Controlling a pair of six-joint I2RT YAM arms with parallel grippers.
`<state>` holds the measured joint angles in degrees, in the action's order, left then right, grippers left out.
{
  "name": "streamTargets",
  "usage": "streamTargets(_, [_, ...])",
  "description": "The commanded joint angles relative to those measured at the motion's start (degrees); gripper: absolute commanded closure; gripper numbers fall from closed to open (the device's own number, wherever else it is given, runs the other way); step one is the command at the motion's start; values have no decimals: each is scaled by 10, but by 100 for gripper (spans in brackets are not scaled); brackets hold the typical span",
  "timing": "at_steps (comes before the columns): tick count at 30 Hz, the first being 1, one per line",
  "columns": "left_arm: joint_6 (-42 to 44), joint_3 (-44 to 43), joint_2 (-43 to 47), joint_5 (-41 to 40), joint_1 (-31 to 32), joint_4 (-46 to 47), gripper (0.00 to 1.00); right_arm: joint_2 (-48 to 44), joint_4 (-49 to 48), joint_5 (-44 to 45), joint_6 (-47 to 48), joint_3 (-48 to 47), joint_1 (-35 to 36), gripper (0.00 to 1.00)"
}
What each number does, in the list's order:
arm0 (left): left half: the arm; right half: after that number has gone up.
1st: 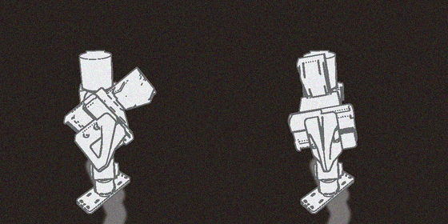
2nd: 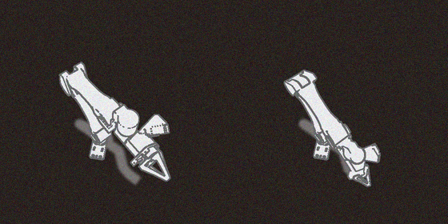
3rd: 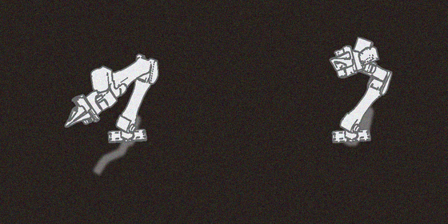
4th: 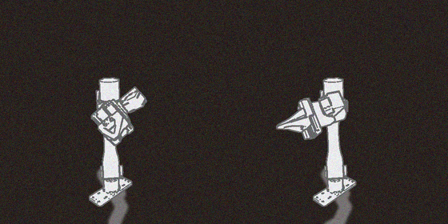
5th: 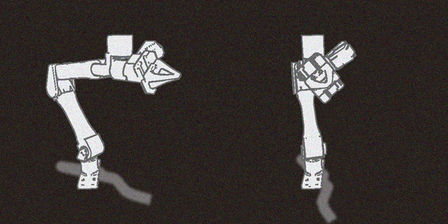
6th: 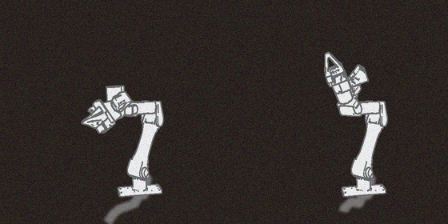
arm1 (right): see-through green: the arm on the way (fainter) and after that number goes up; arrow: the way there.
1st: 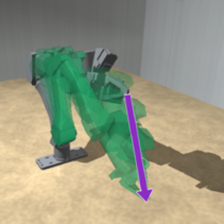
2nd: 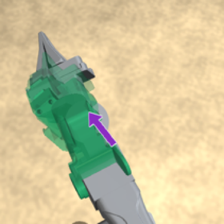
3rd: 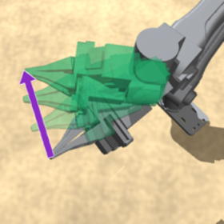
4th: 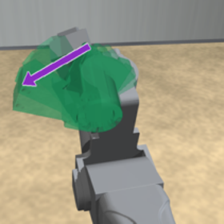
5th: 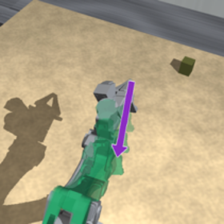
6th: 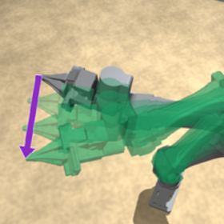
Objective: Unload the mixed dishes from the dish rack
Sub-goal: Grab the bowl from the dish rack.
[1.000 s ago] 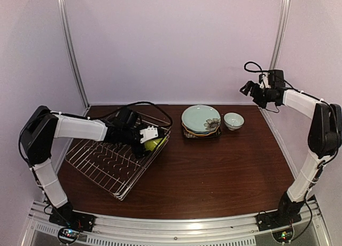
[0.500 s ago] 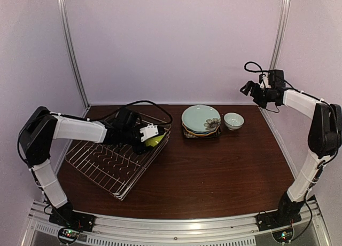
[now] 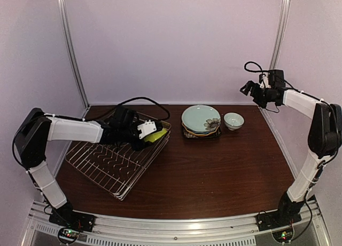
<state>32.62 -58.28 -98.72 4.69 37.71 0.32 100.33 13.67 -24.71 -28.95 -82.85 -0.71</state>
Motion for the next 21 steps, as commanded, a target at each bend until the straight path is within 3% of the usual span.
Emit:
streamTargets(1, [-18,8,34,-3,1,47,43,-20,-6,-8,-6,6,-2,0])
streamTargets(15, [-50,-4,123,50,-1,7,44,-92,-62,-31,37,41,7,0])
streamTargets(21, [-110,-10,180,93,-10,26,44,-135,-101,-38,50,71,52,0])
